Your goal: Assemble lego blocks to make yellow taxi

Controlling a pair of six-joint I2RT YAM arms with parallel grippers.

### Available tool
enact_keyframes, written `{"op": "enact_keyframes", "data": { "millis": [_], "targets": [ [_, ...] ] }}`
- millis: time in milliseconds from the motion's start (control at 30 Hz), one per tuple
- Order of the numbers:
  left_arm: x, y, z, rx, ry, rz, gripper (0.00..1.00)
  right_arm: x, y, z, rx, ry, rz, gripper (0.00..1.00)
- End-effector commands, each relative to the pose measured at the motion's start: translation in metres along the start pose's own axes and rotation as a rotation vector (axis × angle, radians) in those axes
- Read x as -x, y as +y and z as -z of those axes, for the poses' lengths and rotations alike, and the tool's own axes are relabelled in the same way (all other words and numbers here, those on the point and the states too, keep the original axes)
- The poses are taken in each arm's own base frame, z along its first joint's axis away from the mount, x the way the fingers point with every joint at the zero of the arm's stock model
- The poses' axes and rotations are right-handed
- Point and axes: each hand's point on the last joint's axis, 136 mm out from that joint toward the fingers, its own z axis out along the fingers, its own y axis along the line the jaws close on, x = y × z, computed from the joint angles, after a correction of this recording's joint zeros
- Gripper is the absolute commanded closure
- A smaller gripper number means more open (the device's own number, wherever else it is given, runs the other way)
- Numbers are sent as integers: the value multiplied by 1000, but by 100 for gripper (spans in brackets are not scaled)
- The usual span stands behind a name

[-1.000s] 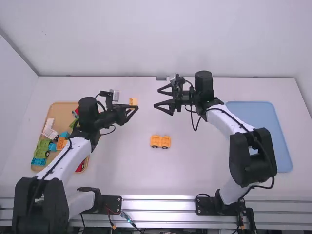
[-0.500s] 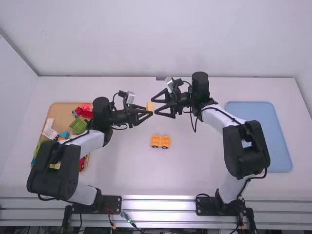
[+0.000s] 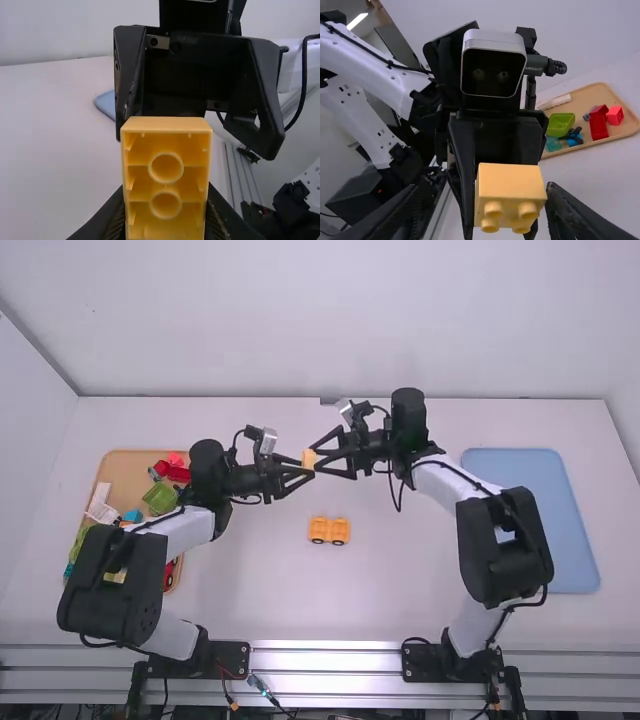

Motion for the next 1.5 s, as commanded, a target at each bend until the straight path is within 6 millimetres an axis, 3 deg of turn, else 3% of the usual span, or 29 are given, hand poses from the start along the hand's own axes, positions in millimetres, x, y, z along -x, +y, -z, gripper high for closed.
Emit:
{"op": "enact_keyframes", "data": {
  "millis": [0, 200, 467, 633, 833, 867, 900, 933, 967, 1000, 1133, 1200, 1233, 1267, 1367, 1467],
  "targets": [
    [-1, 0, -1, -2, 2, -17, 98, 0, 8, -11, 59, 19, 9, 39],
    [-4, 0, 0, -2, 6, -20, 98, 0, 7, -11, 55, 18, 13, 51],
    [-4, 1, 0, 0, 3, -23, 98, -2, 11, -17, 73, 26, 10, 58],
    [-4, 1, 0, 0, 4, -31, 98, -3, 13, -21, 81, 30, 25, 67],
    [-4, 1, 0, 1, 4, -30, 96, -3, 13, -21, 83, 30, 23, 85],
    [-4, 1, 0, 1, 4, -30, 92, -3, 13, -21, 82, 30, 24, 88],
    [-4, 1, 0, 2, 4, -30, 74, -3, 13, -21, 82, 30, 24, 92],
    [-3, 3, 0, 10, 0, -25, 29, -3, 13, -21, 82, 30, 25, 94],
    [-3, 3, 0, 15, -1, -21, 22, -3, 13, -21, 81, 30, 26, 94],
    [-3, 8, 0, 41, -9, 7, 1, -3, 12, -21, 76, 29, 28, 96],
    [-9, 19, 1, 91, -3, 53, 1, 2, -10, -15, -47, 3, 25, 98],
    [-16, 22, 1, 100, 19, 53, 1, 5, -38, -5, -209, -26, 0, 99],
    [-22, 24, 1, 105, 36, 51, 1, 5, -59, 6, -330, -40, -21, 99],
    [-23, 24, 1, 107, 39, 51, 1, 4, -65, 10, -369, -43, -31, 100],
    [-34, 28, 3, 122, 74, 38, 1, -12, -107, 50, -698, -6, -126, 100],
    [-35, 36, 4, 167, 69, 45, 1, -28, -113, 75, -876, 103, -195, 100]
  ]
}}
